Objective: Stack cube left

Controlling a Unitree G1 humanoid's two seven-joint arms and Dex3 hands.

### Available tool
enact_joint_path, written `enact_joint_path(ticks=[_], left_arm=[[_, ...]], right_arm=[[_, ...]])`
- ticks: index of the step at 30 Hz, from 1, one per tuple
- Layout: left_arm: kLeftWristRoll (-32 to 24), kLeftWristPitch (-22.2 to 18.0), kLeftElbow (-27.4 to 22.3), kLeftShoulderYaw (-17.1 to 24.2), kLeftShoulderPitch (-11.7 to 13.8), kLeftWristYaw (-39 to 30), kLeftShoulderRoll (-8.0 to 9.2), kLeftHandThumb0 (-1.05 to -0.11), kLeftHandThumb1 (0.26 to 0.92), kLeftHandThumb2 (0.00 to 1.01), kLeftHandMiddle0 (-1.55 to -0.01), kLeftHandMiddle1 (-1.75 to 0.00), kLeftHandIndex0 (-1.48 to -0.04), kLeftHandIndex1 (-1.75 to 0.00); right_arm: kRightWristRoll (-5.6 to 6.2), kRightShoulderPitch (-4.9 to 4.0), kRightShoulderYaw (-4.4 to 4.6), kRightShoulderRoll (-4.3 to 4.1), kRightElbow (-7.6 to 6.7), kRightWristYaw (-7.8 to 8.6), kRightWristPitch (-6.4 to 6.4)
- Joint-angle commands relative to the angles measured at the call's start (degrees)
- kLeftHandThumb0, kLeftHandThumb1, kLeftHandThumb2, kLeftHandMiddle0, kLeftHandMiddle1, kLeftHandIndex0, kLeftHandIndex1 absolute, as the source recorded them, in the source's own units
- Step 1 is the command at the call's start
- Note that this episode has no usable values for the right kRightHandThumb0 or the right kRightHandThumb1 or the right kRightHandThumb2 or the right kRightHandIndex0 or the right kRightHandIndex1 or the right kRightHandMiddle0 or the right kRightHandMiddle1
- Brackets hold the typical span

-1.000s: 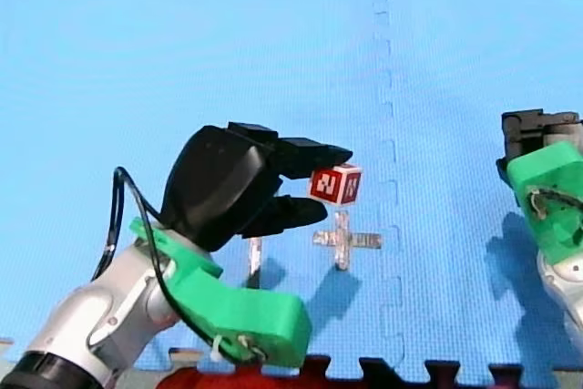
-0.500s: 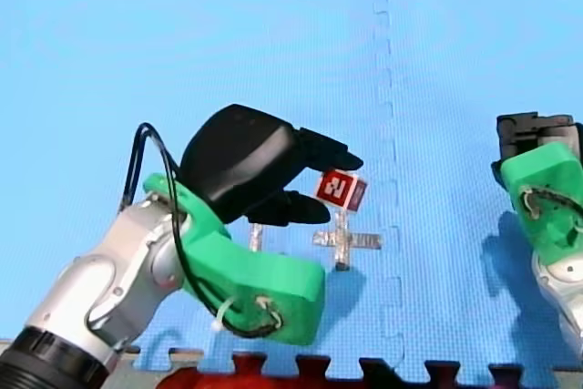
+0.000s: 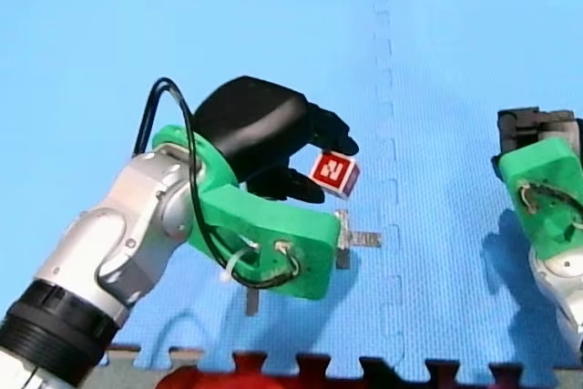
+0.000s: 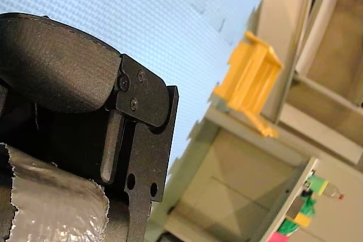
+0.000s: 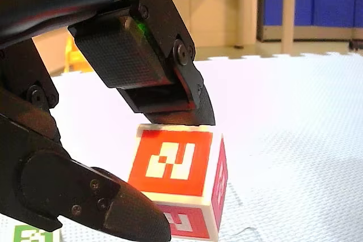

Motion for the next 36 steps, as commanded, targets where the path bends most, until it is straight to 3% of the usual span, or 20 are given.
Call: enact_joint_path(ticks=[1, 12, 16, 18, 36], left_arm=[[-0.4, -0.3, 1.7, -0.1, -0.9, 0.7, -0.24, -0.437, 0.811, 0.00, -1.28, -0.10, -1.24, 0.00], [-1.0, -5.5, 12.6, -0.9, -3.9, 7.9, -1.71, -0.436, 0.815, 0.00, -1.30, -0.06, -1.23, 0.00], [-0.3, -11.1, 22.7, -1.9, -6.0, 15.7, -2.91, -0.429, 0.814, 0.00, -1.34, -0.07, -1.23, 0.00], [-0.4, -12.8, 25.5, -2.0, -6.6, 17.8, -3.38, -0.420, 0.809, 0.00, -1.35, -0.07, -1.23, 0.00], [-3.8, -17.9, 37.2, -2.1, -10.3, 16.7, -5.61, -0.401, 0.793, 0.00, -1.39, -0.04, -1.23, 0.00]], right_arm=[[0.19, -0.23, -0.15, -0.30, -0.12, -0.02, -0.41], [0.00, -0.07, 0.03, -0.40, -0.56, -0.38, -1.03], [-0.01, -0.03, 0.06, -0.38, -0.67, -0.41, -1.41], [0.17, -0.01, -0.06, -0.32, -0.68, -0.31, -1.70], [-0.47, 0.21, 0.47, -0.21, -0.81, -1.90, -2.24]])
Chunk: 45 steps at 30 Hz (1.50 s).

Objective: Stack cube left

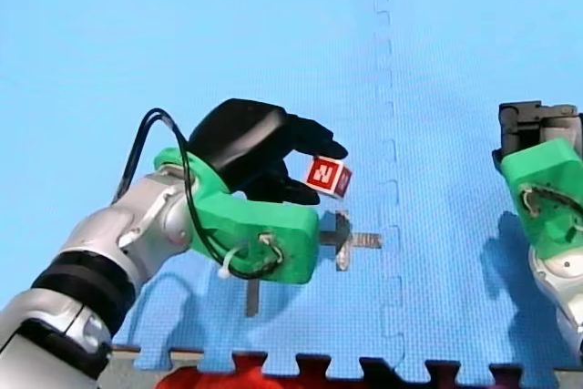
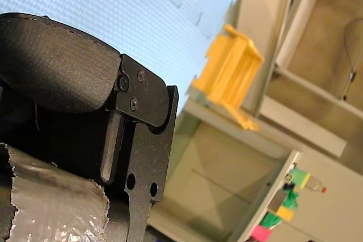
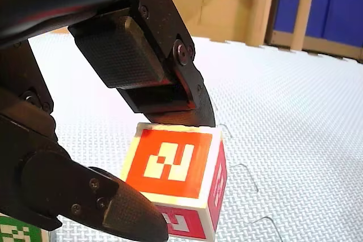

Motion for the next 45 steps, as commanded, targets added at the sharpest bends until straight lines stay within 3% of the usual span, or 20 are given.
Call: enact_joint_path(ticks=[1, 13, 29, 30, 31, 32, 34, 41, 45], left_arm=[[-0.6, -0.3, 1.1, -0.2, -0.5, -1.5, -0.05, -0.401, 0.791, 0.00, -1.39, -0.04, -1.23, 0.00], [-4.4, -1.4, 1.5, 0.0, -3.7, -14.5, 1.45, -0.398, 0.784, 0.00, -1.42, -0.03, -1.24, -0.01], [-6.5, -1.0, -0.9, 0.2, -4.7, -24.0, 2.30, -0.470, 0.785, 0.00, -1.53, -0.11, -1.28, -0.01], [-6.4, -0.9, -1.0, 0.2, -4.6, -24.0, 2.29, -0.470, 0.785, 0.00, -1.50, -0.18, -1.28, 0.00], [-6.2, -0.8, -1.1, 0.1, -4.4, -23.8, 2.23, -0.471, 0.785, 0.00, -1.37, -0.44, -1.28, 0.00], [-6.0, -0.7, -1.4, -0.1, -4.2, -23.5, 2.15, -0.471, 0.785, 0.00, -1.20, -0.81, -1.28, 0.00], [-5.3, -0.5, -1.6, -0.5, -3.7, -22.5, 1.85, -0.472, 0.786, 0.00, -1.06, -1.12, -1.28, 0.00], [-4.3, 0.7, 0.3, -1.5, -3.5, -20.7, 0.24, -0.474, 0.790, 0.00, -0.98, -1.44, -1.27, 0.00], [-4.2, 0.7, 0.8, -1.7, -3.5, -20.3, -0.11, -0.475, 0.793, 0.00, -0.97, -1.52, -1.27, 0.00]], right_arm=[[-0.14, 0.04, 0.05, -0.18, -0.05, -0.50, -0.29], [-0.25, 0.16, 0.19, 0.12, 0.24, -0.94, 0.12], [-0.05, 0.23, -0.03, 0.40, 0.68, -0.78, 0.82], [-0.07, 0.24, -0.01, 0.42, 0.66, -0.80, 0.84], [-0.09, 0.24, 0.00, 0.44, 0.67, -0.84, 0.85], [-0.11, 0.24, 0.02, 0.47, 0.68, -0.89, 0.87], [-0.14, 0.23, 0.04, 0.53, 0.70, -0.97, 0.88], [-0.28, 0.24, 0.15, 0.84, 0.74, -1.43, 0.87], [-0.25, 0.28, 0.12, 0.90, 0.68, -1.50, 0.75]])
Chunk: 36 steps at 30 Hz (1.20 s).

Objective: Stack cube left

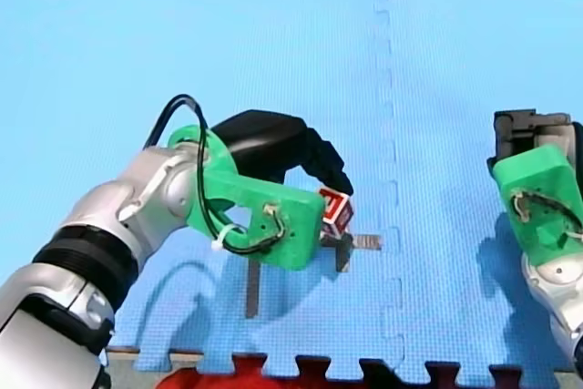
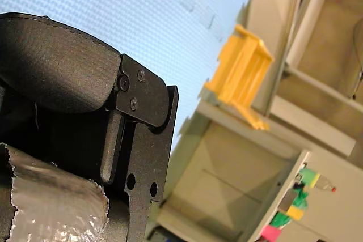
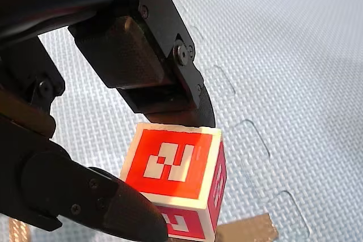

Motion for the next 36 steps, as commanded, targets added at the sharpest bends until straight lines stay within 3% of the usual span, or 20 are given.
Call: enact_joint_path(ticks=[1, 16, 26, 36], left_arm=[[0.3, 0.1, 0.6, -0.3, -0.2, 0.6, -0.17, -0.476, 0.795, 0.00, -0.97, -1.54, -1.27, 0.00], [0.1, -1.4, 4.0, 0.0, -0.4, 3.7, -1.26, -0.479, 0.803, 0.00, -0.93, -1.72, -1.27, 0.00], [0.4, -2.6, 6.5, 0.1, -1.0, 6.0, -1.72, -0.479, 0.804, 0.00, -0.92, -1.74, -1.27, 0.00], [0.6, -3.0, 7.5, 0.0, -1.2, 6.8, -1.90, -0.477, 0.804, 0.00, -0.92, -1.74, -1.28, 0.00]], right_arm=[[0.08, 0.08, -0.06, -0.08, -0.03, -0.24, -0.10], [-0.12, -0.06, 0.10, 0.20, -0.09, -0.86, 0.10], [-0.60, -0.28, 0.39, 0.57, -0.09, -1.74, 0.51], [-0.34, -0.51, 0.16, 1.22, -0.12, -2.00, 0.97]])
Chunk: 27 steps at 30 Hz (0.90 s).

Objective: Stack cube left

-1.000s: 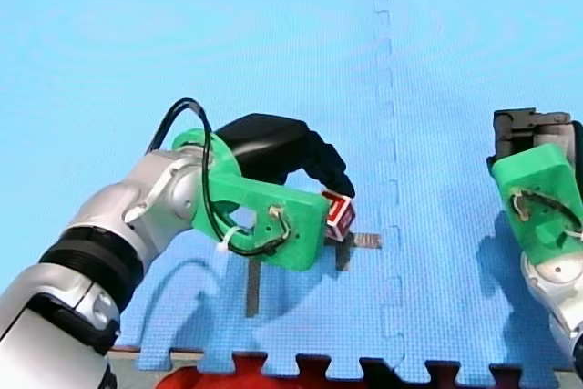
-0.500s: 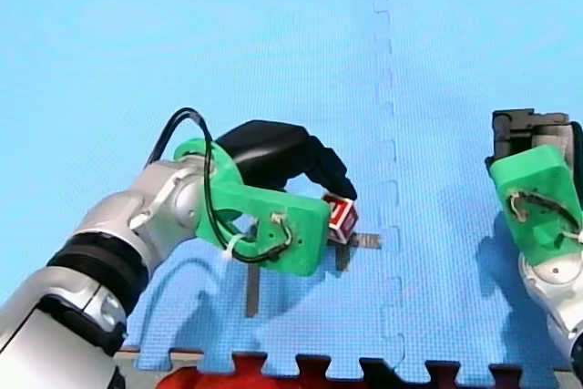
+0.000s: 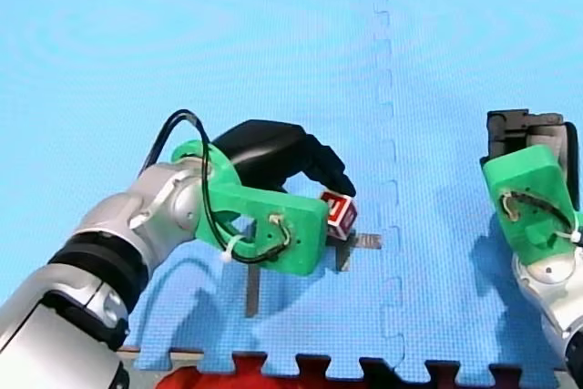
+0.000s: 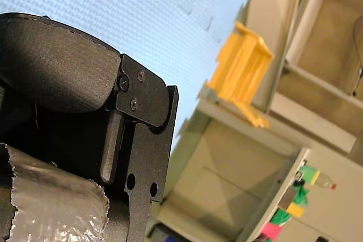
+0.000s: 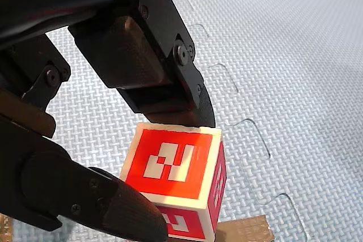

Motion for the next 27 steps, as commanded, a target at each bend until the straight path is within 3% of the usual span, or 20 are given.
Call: enact_joint_path(ticks=[1, 27], left_arm=[[-0.1, -0.2, 0.3, 0.0, -0.3, 0.2, 0.04, -0.476, 0.804, 0.00, -0.93, -1.75, -1.28, 0.00], [-0.4, -1.1, 1.7, 0.0, -0.2, -0.1, -0.66, -0.465, 0.805, 0.00, -0.98, -1.75, -1.27, 0.00]], right_arm=[[0.22, -0.30, -0.11, 0.01, -0.07, -0.27, 0.21], [-0.23, -0.76, 0.33, 0.48, -0.08, -1.60, 1.17]])
